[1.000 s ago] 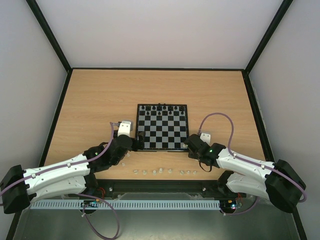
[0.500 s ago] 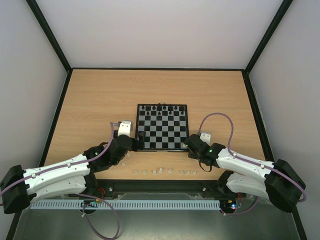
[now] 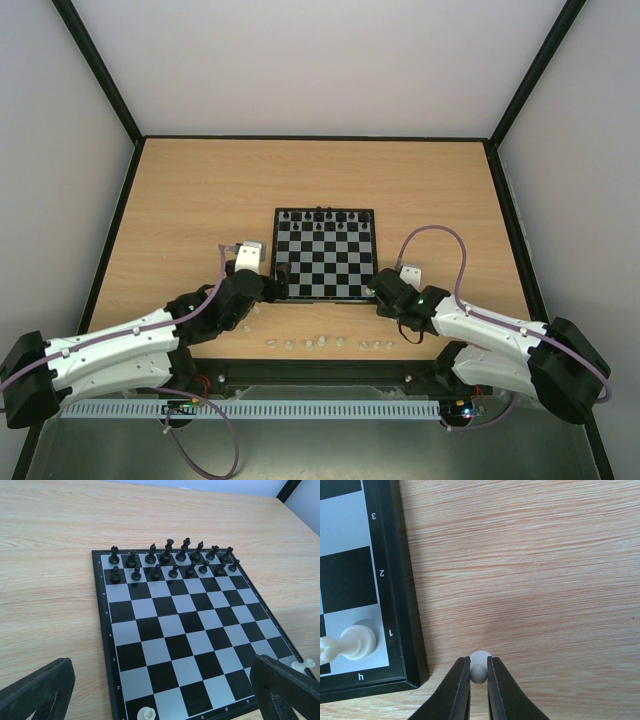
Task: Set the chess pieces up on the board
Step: Pick up the chess piece at the center of the board.
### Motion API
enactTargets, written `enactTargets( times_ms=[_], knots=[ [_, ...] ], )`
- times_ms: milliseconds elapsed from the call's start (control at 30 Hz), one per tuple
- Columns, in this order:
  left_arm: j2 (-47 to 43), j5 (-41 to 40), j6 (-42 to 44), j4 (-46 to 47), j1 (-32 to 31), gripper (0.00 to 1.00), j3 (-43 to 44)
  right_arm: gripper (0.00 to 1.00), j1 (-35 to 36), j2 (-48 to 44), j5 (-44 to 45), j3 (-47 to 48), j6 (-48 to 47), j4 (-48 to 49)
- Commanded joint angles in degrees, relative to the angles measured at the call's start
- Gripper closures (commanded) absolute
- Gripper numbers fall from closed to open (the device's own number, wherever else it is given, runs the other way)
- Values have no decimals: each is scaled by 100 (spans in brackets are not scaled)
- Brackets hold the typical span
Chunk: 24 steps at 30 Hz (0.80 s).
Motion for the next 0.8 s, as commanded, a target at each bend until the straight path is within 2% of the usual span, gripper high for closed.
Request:
enactTargets(
  times_ms=[0,767],
  knots=[
    [-96,-19,20,52,14,1,-58,91,31,5,180,-34,114,-129],
    [-93,-21,23,56,15,1,-67,95,31,-200,266,145,42,-261]
  ],
)
